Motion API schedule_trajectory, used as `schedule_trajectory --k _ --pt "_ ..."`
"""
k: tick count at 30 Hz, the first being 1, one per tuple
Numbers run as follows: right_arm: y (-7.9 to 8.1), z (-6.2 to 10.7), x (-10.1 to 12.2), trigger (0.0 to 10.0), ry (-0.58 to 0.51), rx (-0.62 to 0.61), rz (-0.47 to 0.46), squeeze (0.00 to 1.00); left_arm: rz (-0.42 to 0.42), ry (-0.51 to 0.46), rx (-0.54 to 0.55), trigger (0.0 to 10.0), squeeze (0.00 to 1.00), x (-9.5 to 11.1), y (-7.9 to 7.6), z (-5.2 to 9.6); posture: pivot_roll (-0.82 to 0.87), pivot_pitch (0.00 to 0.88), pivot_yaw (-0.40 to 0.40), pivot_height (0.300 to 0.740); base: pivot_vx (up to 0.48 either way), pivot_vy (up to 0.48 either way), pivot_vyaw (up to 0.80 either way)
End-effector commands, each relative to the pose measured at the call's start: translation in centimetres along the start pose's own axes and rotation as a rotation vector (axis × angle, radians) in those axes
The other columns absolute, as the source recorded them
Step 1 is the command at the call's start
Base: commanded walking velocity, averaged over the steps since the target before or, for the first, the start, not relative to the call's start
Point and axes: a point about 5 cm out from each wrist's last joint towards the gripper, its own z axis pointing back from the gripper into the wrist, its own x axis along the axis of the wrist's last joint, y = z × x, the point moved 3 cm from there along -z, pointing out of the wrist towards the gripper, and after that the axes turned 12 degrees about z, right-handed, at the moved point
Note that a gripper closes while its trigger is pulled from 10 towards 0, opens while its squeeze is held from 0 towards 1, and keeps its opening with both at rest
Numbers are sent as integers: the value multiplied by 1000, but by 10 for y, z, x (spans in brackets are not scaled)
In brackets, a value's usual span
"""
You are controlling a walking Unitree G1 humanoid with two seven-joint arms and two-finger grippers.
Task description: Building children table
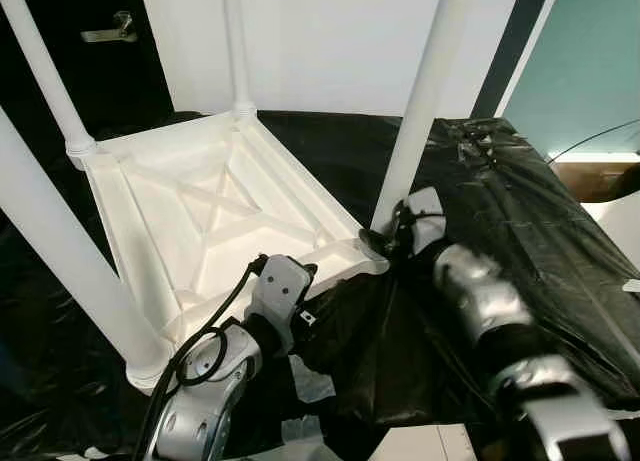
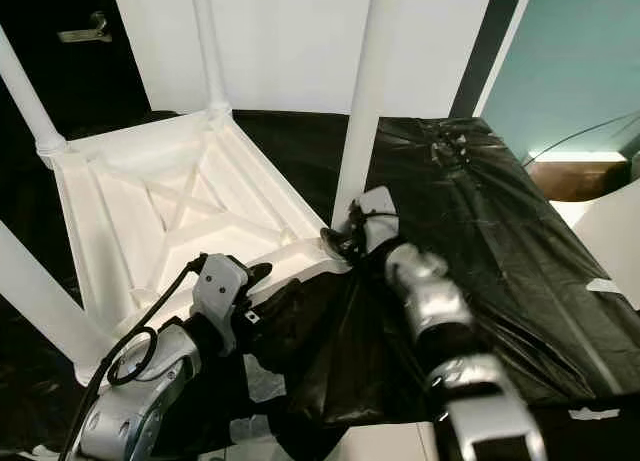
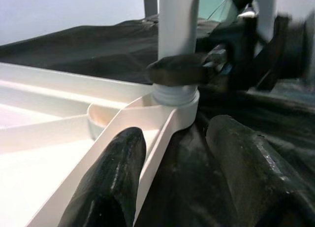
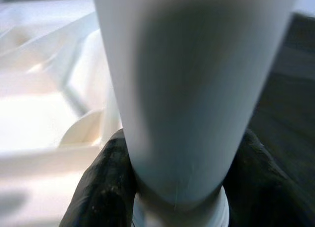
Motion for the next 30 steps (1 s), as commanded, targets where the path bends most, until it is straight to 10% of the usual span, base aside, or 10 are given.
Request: schedule_trajectory --k 1,21,22,30 --pt "-4 4 -16 10000 73 -64 -33 0 4 -8 37 10000 0 1 1 0 201 0 -93 740 0 0 0" --pt "13 12 6 10000 22 -57 -32 0 12 -14 35 10000 0 1 0 -2 186 0 -96 740 0 0 0" --pt "10 12 8 10000 11 -43 -33 1000 12 -16 36 10000 0 2 0 -2 184 3 -95 740 0 0 0" --pt "-2 17 19 10000 -55 68 -37 1000 12 -19 48 10000 0 3 3 -1 178 13 -91 740 0 0 0"
